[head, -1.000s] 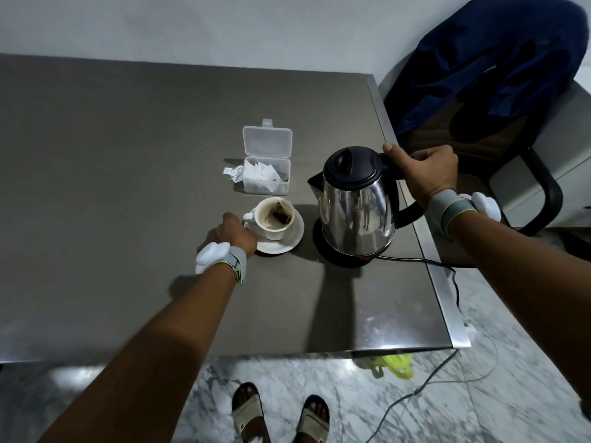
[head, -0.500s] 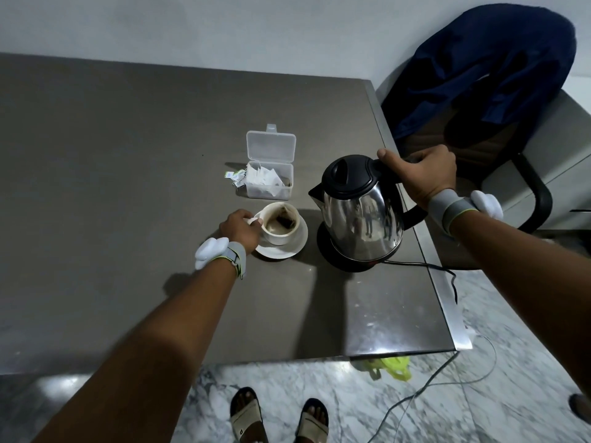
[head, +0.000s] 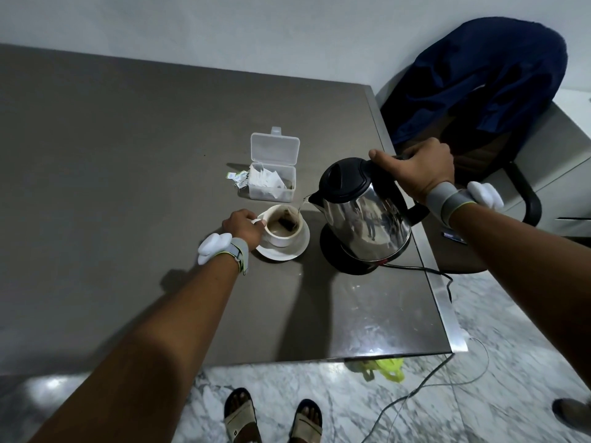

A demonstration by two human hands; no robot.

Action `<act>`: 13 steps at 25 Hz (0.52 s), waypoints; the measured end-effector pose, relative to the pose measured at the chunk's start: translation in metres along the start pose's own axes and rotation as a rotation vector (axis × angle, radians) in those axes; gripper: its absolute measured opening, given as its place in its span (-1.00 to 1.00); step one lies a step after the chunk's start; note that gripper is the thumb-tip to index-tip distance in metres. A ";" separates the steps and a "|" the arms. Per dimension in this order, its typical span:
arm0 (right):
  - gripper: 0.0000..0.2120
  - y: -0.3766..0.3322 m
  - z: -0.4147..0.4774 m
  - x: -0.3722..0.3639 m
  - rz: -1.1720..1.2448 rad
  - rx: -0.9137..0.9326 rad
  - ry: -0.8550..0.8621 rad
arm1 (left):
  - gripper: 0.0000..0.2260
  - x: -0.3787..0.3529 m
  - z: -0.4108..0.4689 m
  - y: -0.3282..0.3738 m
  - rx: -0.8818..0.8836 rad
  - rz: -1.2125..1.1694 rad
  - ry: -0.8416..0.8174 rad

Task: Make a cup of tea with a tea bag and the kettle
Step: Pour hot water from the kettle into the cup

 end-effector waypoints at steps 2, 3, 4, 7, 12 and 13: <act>-0.31 -0.004 -0.001 -0.001 -0.011 0.011 -0.007 | -0.74 0.000 0.001 0.001 0.002 0.010 -0.004; -0.31 -0.007 -0.002 -0.002 -0.020 0.016 -0.009 | -0.74 -0.001 0.001 0.001 0.006 0.017 -0.007; -0.31 -0.010 -0.002 -0.002 -0.030 0.023 -0.011 | -0.74 -0.001 0.001 0.001 0.006 0.027 -0.011; -0.31 -0.015 -0.001 -0.004 -0.045 0.040 -0.029 | -0.74 -0.002 0.002 0.003 0.006 0.050 -0.025; -0.29 -0.015 -0.001 -0.006 -0.059 0.037 -0.033 | -0.76 -0.001 0.003 0.004 0.005 0.058 -0.030; -0.29 -0.015 -0.001 -0.007 -0.067 0.037 -0.034 | -0.76 -0.001 0.003 0.005 0.005 0.062 -0.034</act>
Point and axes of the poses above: each hand's wrist, its own z-axis towards the middle knuckle, its own x-axis out of the back of the hand, y = z × x, the point moved 9 cm from there along z, towards the middle knuckle, and after that the axes turned 5 degrees about -z, right-handed, at the moved point
